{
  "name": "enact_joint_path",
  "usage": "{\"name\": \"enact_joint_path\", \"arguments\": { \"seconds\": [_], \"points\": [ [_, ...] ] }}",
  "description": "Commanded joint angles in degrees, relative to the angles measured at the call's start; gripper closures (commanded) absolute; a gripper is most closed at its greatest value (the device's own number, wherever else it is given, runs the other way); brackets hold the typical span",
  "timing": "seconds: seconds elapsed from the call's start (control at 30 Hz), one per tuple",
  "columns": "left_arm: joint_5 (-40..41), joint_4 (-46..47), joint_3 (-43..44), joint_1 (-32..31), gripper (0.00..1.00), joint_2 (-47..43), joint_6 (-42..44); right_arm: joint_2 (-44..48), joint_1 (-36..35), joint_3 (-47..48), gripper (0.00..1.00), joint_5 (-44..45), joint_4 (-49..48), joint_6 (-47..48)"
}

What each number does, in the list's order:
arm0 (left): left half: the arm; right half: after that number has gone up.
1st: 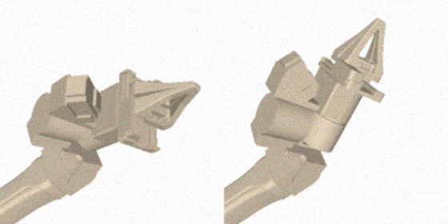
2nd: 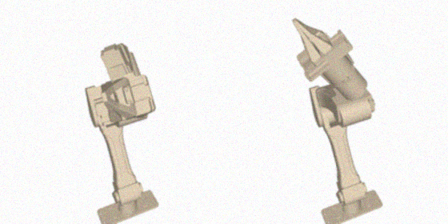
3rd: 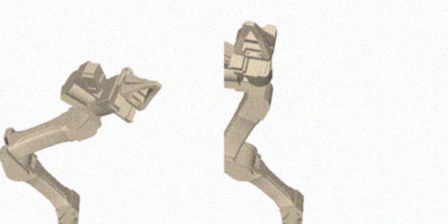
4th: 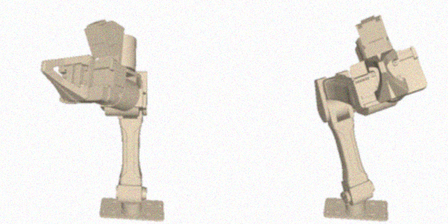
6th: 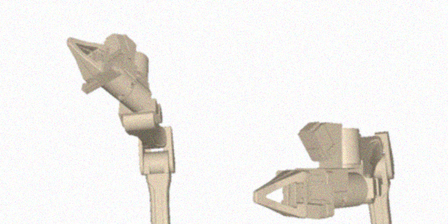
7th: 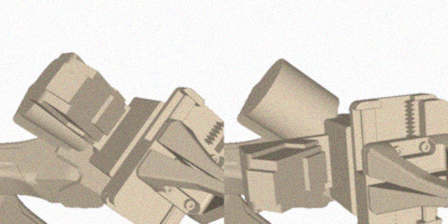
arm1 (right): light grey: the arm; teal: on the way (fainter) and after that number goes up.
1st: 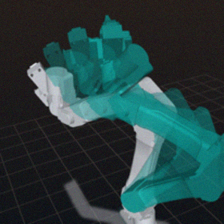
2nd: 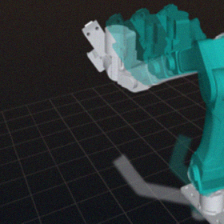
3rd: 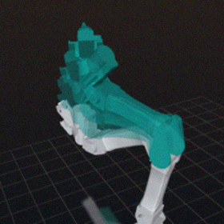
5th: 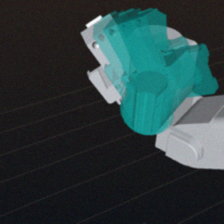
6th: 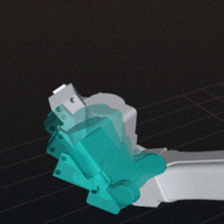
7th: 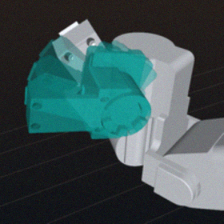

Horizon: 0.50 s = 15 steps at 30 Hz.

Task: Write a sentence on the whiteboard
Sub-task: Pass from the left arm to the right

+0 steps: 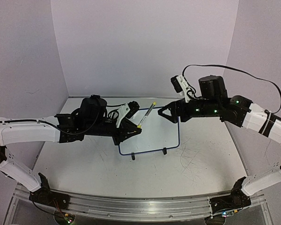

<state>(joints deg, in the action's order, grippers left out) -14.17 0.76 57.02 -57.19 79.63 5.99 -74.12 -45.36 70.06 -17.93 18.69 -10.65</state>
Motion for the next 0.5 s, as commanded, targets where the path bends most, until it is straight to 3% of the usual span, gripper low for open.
{"name": "enact_joint_path", "arguments": {
  "seconds": [0.0, 0.13, 0.47],
  "points": [
    [-0.5, -2.9, 3.5, 0.1, 1.0, -1.8, 3.2, -2.2, -0.3, 2.1, 0.27, -13.6, 1.5, 0.3],
    [-1.4, -4.3, 4.1, 0.1, 1.0, -1.0, 2.7, -2.7, -0.4, 0.5, 0.27, -16.8, -4.3, -1.6],
    [-2.2, -8.5, 5.6, 0.1, 1.0, 0.5, 4.0, -7.0, -0.4, 2.5, 0.31, -20.0, -5.0, -2.1]
  ]
}}
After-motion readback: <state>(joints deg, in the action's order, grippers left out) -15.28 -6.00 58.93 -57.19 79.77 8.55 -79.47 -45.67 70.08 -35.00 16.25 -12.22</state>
